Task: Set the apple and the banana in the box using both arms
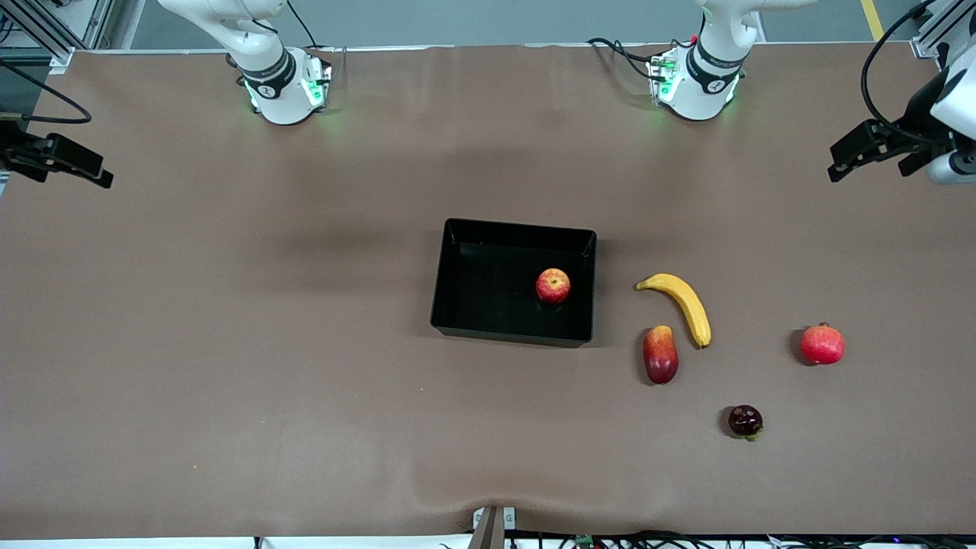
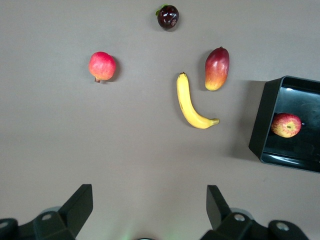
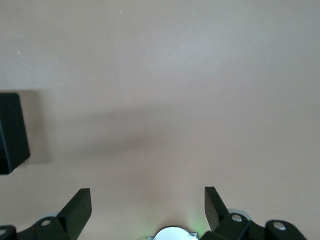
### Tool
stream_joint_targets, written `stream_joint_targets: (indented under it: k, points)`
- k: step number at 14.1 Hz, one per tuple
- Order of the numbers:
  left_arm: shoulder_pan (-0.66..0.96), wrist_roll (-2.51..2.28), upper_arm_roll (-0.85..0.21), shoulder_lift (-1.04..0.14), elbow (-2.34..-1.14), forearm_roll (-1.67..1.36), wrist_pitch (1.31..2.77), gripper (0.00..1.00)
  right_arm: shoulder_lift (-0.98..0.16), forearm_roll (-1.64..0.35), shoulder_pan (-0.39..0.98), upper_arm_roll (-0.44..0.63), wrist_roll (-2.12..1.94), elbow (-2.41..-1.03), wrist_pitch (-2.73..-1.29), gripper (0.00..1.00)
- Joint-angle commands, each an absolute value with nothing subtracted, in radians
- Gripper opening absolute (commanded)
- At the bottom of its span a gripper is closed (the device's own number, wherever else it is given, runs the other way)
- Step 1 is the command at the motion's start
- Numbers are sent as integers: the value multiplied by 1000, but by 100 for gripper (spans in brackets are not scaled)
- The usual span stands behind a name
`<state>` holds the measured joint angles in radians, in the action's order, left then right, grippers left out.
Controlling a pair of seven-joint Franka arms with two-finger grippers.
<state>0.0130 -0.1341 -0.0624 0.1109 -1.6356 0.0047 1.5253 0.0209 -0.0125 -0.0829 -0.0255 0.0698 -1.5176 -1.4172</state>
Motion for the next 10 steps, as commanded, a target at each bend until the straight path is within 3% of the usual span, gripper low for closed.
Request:
stream_joint_targets:
  k: [1, 10]
  points:
    - [23, -135, -64, 147, -1663, -9, 1522, 100, 34, 6, -83, -29, 83, -1511, -1439, 100]
    - [20, -132, -49, 135, -1605, 2, 1491, 100, 25, -14, -83, -26, 87, -1506, -1454, 100]
